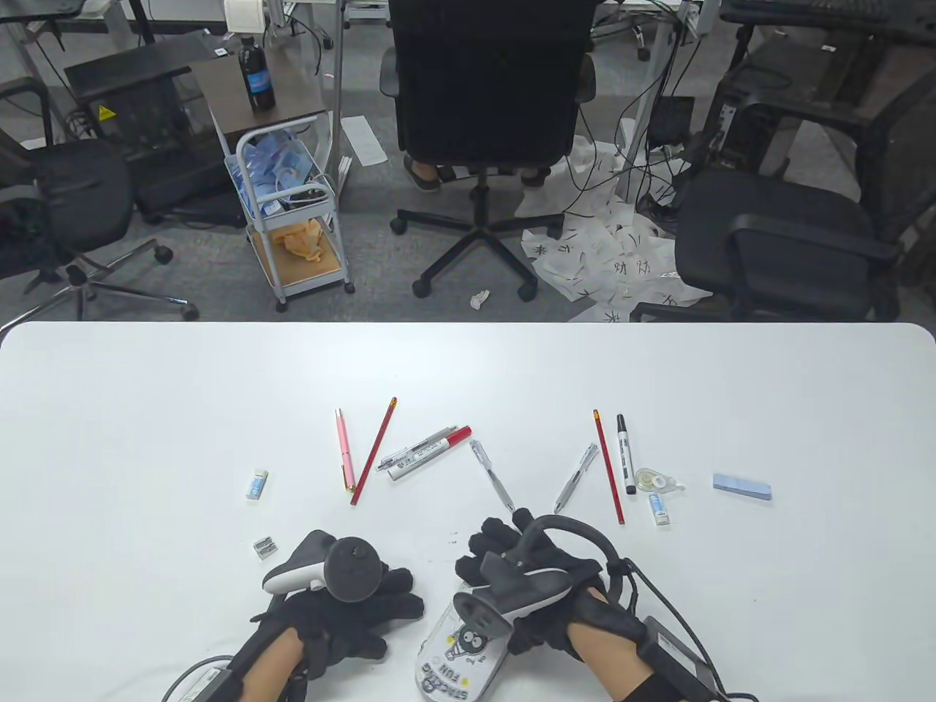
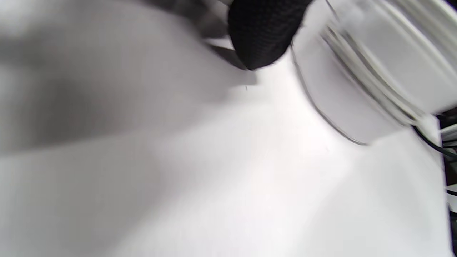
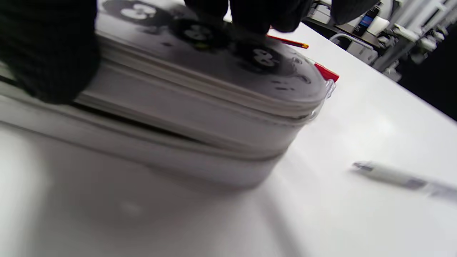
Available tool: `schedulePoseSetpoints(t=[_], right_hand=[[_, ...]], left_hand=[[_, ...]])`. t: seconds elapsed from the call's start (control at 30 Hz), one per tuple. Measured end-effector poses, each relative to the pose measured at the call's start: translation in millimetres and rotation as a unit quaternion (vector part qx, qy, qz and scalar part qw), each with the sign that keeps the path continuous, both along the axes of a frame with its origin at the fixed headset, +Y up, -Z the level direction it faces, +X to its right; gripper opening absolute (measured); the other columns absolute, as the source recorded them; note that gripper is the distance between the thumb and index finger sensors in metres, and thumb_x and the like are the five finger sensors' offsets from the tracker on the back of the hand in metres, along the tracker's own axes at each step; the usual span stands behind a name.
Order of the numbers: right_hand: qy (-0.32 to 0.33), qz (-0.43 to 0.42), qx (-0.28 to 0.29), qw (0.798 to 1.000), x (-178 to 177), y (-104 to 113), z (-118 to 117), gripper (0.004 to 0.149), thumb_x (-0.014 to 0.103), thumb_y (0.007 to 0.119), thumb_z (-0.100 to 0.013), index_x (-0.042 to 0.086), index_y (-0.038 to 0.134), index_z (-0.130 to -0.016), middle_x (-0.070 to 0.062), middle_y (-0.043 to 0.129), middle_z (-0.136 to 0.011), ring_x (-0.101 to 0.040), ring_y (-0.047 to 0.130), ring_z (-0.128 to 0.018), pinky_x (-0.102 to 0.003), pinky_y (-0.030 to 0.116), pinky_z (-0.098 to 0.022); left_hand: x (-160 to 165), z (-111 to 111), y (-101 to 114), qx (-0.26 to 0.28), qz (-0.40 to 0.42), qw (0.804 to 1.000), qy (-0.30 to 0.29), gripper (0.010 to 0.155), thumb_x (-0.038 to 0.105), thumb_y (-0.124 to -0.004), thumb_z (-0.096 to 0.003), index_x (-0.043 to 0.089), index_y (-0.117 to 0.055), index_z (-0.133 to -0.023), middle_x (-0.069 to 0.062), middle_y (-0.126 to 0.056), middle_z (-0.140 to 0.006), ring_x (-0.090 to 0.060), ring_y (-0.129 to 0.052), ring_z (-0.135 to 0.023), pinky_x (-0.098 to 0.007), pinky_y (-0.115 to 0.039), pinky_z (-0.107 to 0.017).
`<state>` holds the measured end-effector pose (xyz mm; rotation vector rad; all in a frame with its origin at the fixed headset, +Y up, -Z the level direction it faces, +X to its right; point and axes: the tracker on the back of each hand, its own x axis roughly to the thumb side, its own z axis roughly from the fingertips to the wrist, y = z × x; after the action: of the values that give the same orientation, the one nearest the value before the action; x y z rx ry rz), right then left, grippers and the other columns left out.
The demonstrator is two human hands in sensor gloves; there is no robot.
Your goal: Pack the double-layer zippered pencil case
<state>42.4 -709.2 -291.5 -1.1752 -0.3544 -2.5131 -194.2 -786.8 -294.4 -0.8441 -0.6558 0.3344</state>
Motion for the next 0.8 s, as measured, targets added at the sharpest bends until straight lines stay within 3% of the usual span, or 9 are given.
schedulePoseSetpoints(t=[0.07,0.2,0.3,0.43,0.53,0.57,0.67,0.8], right_hand=[[-0.052,-0.061,-0.061,0.995,12,7,-6,0.097,0.073,0.078,-0.037,0.020,0.043,-0.110,-0.015,0.056,-0.113,-0.044,0.055,-0.101,-0.070,0.044,-0.071],[-0.120,-0.151,-0.176,0.965,32,16,-23,0.065,0.059,0.070,-0.046,0.032,0.061,-0.105,-0.017,0.067,-0.112,-0.045,0.065,-0.098,-0.065,0.053,-0.070],[-0.180,-0.173,-0.229,0.941,45,14,-36,0.057,0.051,0.062,-0.052,0.028,0.066,-0.104,-0.017,0.077,-0.106,-0.045,0.074,-0.091,-0.063,0.057,-0.069],[-0.216,-0.214,-0.216,0.928,49,2,-52,0.054,0.048,0.058,-0.053,0.029,0.067,-0.103,-0.015,0.081,-0.102,-0.044,0.077,-0.088,-0.062,0.061,-0.066],[-0.258,-0.162,-0.163,0.938,38,-6,-63,0.053,0.048,0.057,-0.054,0.029,0.066,-0.103,-0.013,0.083,-0.100,-0.042,0.079,-0.087,-0.061,0.063,-0.064],[-0.277,-0.130,-0.130,0.943,31,-7,-64,0.053,0.048,0.056,-0.053,0.029,0.067,-0.102,-0.014,0.083,-0.100,-0.044,0.079,-0.087,-0.061,0.066,-0.062],[-0.254,-0.098,-0.097,0.957,22,-2,-61,0.052,0.049,0.053,-0.053,0.030,0.068,-0.100,-0.009,0.087,-0.096,-0.041,0.084,-0.085,-0.058,0.073,-0.059],[-0.265,-0.106,-0.110,0.952,25,-3,-59,0.053,0.049,0.055,-0.054,0.029,0.067,-0.101,-0.010,0.087,-0.095,-0.041,0.085,-0.084,-0.058,0.075,-0.057]], left_hand=[[-1,3,2,-0.042,0.002,0.999,0.011,0.077,0.031,-0.086,-0.0565,0.030,-0.041,-0.118,0.001,-0.012,-0.122,-0.037,0.003,-0.103,-0.054,-0.015,-0.075],[-5,3,6,-0.012,-0.003,1.000,0.028,0.066,0.028,-0.078,-0.0595,0.027,-0.047,-0.118,0.002,-0.021,-0.123,-0.037,-0.006,-0.105,-0.054,-0.023,-0.077],[-12,7,3,-0.040,0.023,0.998,0.043,0.063,0.032,-0.074,-0.0612,0.026,-0.048,-0.118,0.000,-0.020,-0.124,-0.037,-0.003,-0.105,-0.054,-0.020,-0.076],[-14,9,-1,-0.051,0.063,0.994,0.073,0.059,0.037,-0.066,-0.0627,0.021,-0.051,-0.117,-0.002,-0.021,-0.124,-0.037,-0.001,-0.103,-0.053,-0.016,-0.074],[-9,16,-1,-0.033,0.070,0.993,0.091,0.056,0.037,-0.053,-0.0639,0.015,-0.051,-0.116,-0.007,-0.020,-0.124,-0.041,0.000,-0.102,-0.056,-0.015,-0.073],[-8,18,0,-0.025,0.075,0.993,0.091,0.056,0.036,-0.052,-0.0637,0.014,-0.052,-0.115,-0.012,-0.021,-0.123,-0.043,-0.001,-0.102,-0.057,-0.015,-0.072],[-9,21,-2,-0.024,0.089,0.992,0.091,0.057,0.035,-0.050,-0.0637,0.011,-0.051,-0.115,-0.016,-0.019,-0.123,-0.045,0.001,-0.101,-0.058,-0.014,-0.071],[-9,18,-2,-0.042,0.098,0.990,0.094,0.056,0.034,-0.051,-0.0639,0.009,-0.051,-0.115,-0.017,-0.018,-0.123,-0.045,0.002,-0.100,-0.058,-0.013,-0.070]])
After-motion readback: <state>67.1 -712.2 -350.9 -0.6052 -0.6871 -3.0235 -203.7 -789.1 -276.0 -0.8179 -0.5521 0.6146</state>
